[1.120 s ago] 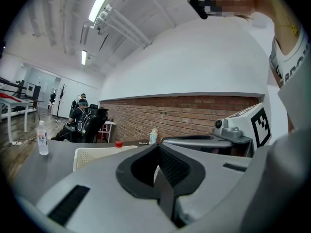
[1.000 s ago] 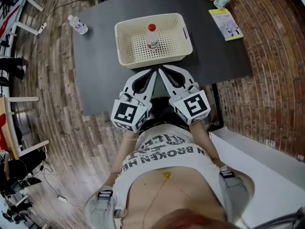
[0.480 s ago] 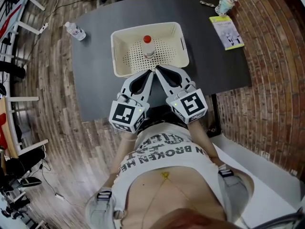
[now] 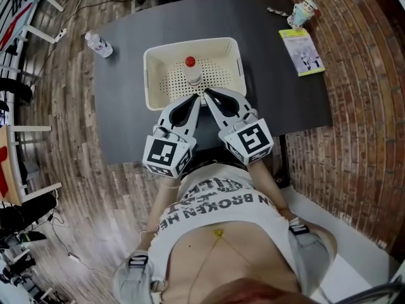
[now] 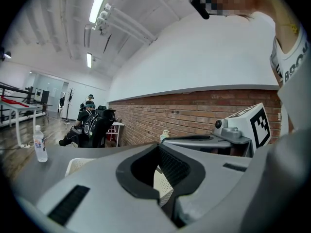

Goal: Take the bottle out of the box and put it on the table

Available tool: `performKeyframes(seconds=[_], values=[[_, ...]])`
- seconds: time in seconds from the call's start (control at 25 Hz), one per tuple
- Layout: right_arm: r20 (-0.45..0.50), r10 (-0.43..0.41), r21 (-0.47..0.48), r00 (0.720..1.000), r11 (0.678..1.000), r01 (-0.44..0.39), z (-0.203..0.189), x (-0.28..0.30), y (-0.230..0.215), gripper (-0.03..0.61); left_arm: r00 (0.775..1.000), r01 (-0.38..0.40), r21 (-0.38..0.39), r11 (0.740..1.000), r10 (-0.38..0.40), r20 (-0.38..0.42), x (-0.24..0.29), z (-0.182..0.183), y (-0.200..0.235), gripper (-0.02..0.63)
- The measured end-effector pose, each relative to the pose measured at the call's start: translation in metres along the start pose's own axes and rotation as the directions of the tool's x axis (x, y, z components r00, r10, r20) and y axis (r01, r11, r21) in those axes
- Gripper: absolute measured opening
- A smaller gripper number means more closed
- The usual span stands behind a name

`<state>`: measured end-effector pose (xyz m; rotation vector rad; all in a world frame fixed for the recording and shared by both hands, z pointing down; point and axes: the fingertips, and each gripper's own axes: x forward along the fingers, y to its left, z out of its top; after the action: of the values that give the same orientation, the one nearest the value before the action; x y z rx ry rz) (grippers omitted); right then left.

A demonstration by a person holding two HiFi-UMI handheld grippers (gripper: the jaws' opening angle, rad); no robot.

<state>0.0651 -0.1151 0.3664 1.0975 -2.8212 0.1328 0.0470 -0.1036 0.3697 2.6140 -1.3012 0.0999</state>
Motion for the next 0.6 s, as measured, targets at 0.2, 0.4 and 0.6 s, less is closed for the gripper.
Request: performKeyframes(seconds=[0.2, 0.4, 0.6], values=[[0.004, 0.027, -0.011, 1.0, 1.0, -0.027, -0.001, 0.002, -0.015, 0.009, 0.999, -0.039, -0.003, 0.999, 0.039, 0.012, 0.013, 0.0, 0.004, 0.008], [-0.002, 0.044, -0.01, 0.999, 0.999, -0.044, -0.004, 0.006, -0.026, 0.009, 0.997, -0.076, -0.008, 0.997, 0.076, 0.02, 0.021, 0.0, 0.012, 0.008], [-0.002, 0.058, -0.01, 0.998, 0.998, -0.058, -0.004, 0.017, -0.026, 0.009, 0.996, -0.086, -0.008, 0.996, 0.086, 0.015, 0.023, 0.002, 0.024, 0.008]])
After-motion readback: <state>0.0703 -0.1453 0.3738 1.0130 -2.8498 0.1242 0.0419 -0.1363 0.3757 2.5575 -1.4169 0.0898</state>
